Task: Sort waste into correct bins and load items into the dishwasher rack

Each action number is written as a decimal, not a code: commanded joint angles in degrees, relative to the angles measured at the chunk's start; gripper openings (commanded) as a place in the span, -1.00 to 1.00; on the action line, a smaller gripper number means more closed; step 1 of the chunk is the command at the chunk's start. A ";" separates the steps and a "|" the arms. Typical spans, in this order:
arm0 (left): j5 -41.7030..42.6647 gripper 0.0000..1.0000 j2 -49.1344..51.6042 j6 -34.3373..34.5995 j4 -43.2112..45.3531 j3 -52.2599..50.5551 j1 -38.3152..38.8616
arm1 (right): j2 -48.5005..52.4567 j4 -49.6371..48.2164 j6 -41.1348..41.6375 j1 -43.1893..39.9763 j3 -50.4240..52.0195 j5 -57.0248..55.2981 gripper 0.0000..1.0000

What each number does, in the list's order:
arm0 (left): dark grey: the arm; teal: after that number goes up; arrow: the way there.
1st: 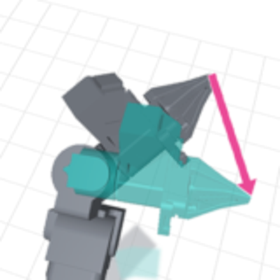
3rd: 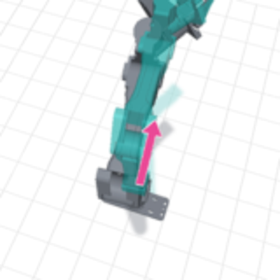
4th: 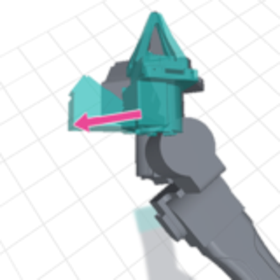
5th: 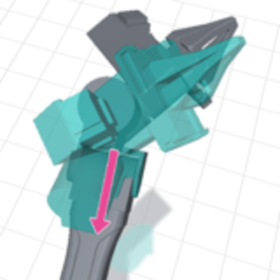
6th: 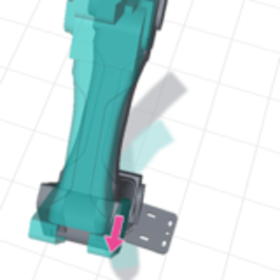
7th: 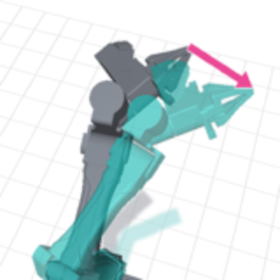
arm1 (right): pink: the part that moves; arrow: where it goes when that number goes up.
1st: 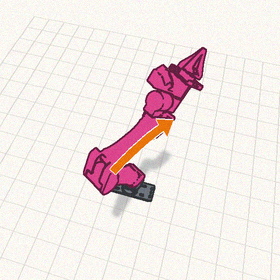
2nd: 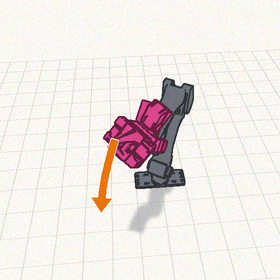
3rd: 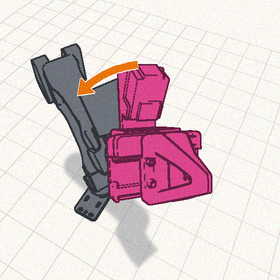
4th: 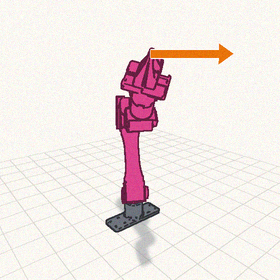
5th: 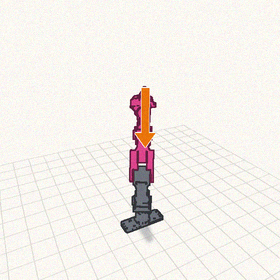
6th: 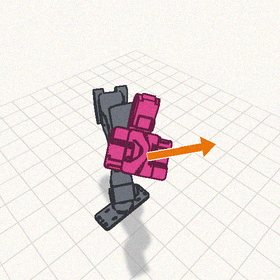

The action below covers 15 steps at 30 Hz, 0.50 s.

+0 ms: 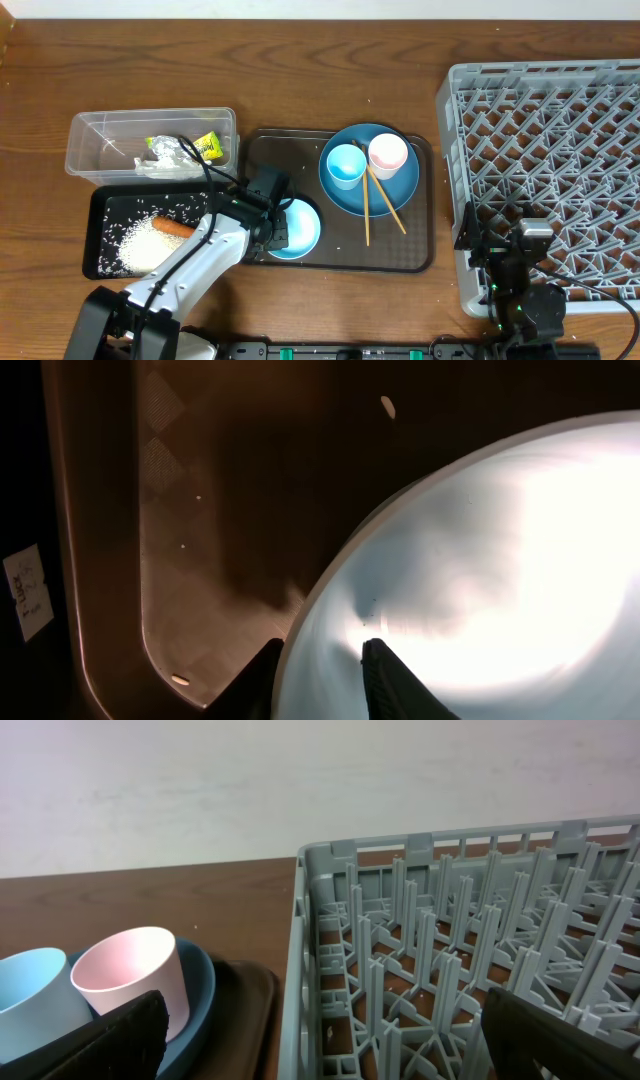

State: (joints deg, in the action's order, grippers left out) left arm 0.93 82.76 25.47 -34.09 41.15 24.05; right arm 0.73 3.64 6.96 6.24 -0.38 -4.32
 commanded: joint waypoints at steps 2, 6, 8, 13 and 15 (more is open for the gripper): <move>-0.72 -0.42 -1.01 0.04 -0.07 0.00 -0.63 | -0.09 0.22 -0.20 0.07 0.09 0.04 0.98; -0.72 -0.44 -2.03 0.04 -0.33 0.00 -2.10 | -0.09 0.22 -0.20 0.07 0.09 0.04 0.98; -0.70 -0.50 -2.45 0.07 -0.61 0.00 -2.97 | -0.09 0.22 -0.20 0.07 0.09 0.04 0.98; 0.17 -0.57 -2.67 0.09 -0.72 0.00 -3.74 | -0.09 0.22 -0.20 0.07 0.09 0.04 0.99; 0.59 -0.57 -2.67 0.11 -0.72 0.00 -3.74 | -0.09 0.22 -0.20 0.07 0.09 0.04 0.98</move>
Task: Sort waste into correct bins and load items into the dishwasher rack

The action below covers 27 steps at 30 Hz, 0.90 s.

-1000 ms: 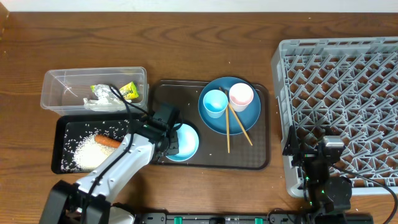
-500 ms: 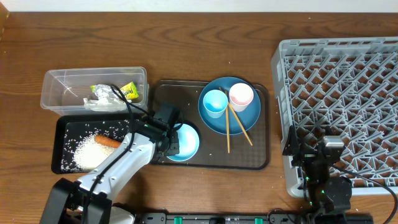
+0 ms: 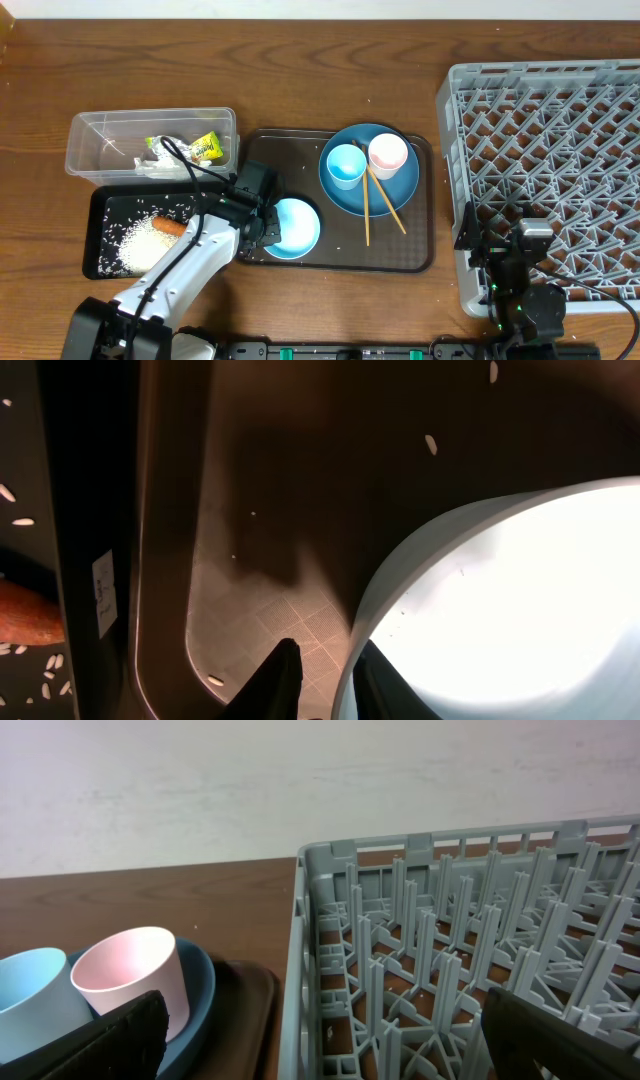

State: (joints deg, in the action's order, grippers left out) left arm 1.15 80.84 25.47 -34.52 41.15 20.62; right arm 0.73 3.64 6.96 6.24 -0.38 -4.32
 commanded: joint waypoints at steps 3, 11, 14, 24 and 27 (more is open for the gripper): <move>3.06 -0.57 -0.74 0.09 -0.22 0.00 -0.31 | -0.09 0.22 -0.20 0.07 0.09 0.04 0.99; 4.24 -0.77 -0.74 0.04 -0.09 0.00 -0.31 | -0.09 0.22 -0.20 0.07 0.09 0.04 0.98; 4.22 -0.87 -0.74 0.02 -0.11 0.00 -0.31 | -0.09 0.22 -0.20 0.07 0.09 0.04 0.98; 4.22 -0.87 -0.74 -1.70 -0.24 0.00 -0.31 | -0.09 0.22 -0.20 0.07 0.09 0.04 0.98; 4.22 -0.88 -0.76 -1.68 -0.31 0.00 -0.31 | -0.09 0.22 -0.20 0.07 0.09 0.04 0.98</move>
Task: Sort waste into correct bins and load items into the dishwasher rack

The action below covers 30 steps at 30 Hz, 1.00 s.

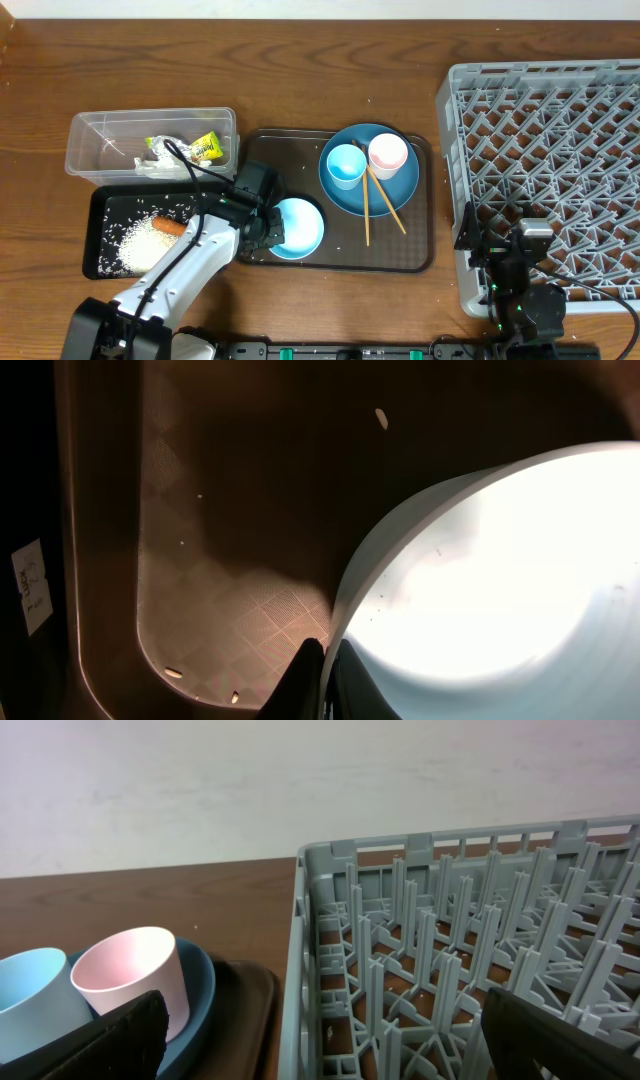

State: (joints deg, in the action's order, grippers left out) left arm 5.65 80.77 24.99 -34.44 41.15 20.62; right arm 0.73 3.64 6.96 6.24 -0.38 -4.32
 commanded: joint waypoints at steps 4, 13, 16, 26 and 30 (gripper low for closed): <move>-0.26 -0.88 -1.14 -1.22 -0.39 0.00 -0.33 | -0.09 0.22 -0.20 0.07 0.09 0.04 0.99; -0.31 -0.88 -5.97 -2.32 -0.61 0.00 -0.33 | -0.09 0.22 -0.20 0.07 0.09 0.04 0.98; -0.31 -0.88 -9.03 -3.76 -0.57 0.00 -0.33 | -0.09 0.22 -0.20 0.07 0.09 0.04 0.99; -0.26 -0.88 -16.11 -8.55 -0.59 0.00 -0.31 | -0.09 0.24 -0.15 0.07 0.09 0.35 0.99; -0.24 -0.88 -16.50 -8.55 -0.61 0.00 -0.31 | -0.09 0.46 -0.15 0.07 0.09 6.93 0.99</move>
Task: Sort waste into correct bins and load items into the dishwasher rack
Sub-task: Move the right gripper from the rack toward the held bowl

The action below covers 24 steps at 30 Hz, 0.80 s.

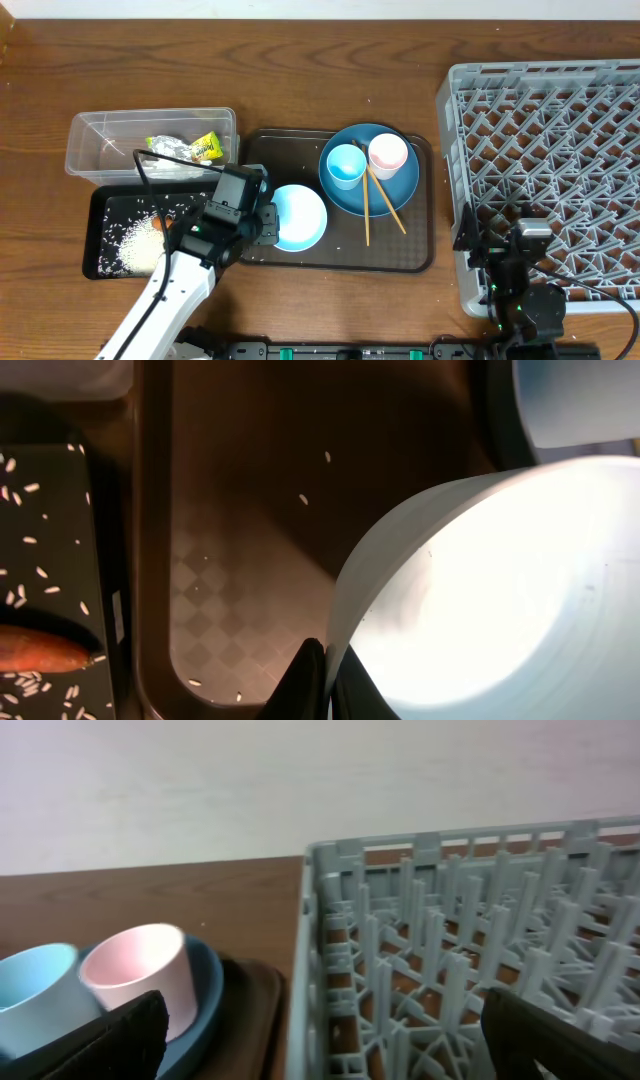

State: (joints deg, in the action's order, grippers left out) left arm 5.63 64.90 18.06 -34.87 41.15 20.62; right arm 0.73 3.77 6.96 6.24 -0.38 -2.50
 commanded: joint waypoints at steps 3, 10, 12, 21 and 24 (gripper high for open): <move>-0.20 -0.88 -0.63 -1.62 -0.17 0.00 -0.31 | -0.09 -0.22 1.29 0.07 0.09 10.19 0.98; 1.51 -0.88 -0.94 -3.23 -0.15 0.00 -0.31 | -0.09 0.15 10.21 0.07 -0.72 16.55 0.98; 1.51 -0.88 -1.29 -3.26 -0.17 0.00 -0.31 | -0.09 2.49 10.25 0.07 -2.49 17.99 0.98; 1.46 -0.88 -2.23 -3.28 -0.37 -0.02 -0.31 | 4.83 23.28 10.14 0.07 -23.08 11.87 0.98; 1.44 -0.88 -2.23 -3.28 -0.37 -0.02 -0.31 | 10.78 29.33 10.12 0.07 -33.03 11.74 0.99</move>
State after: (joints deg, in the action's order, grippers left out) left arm 6.79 63.24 15.99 -35.33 41.10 20.62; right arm 7.14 30.22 16.34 6.24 -25.23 10.68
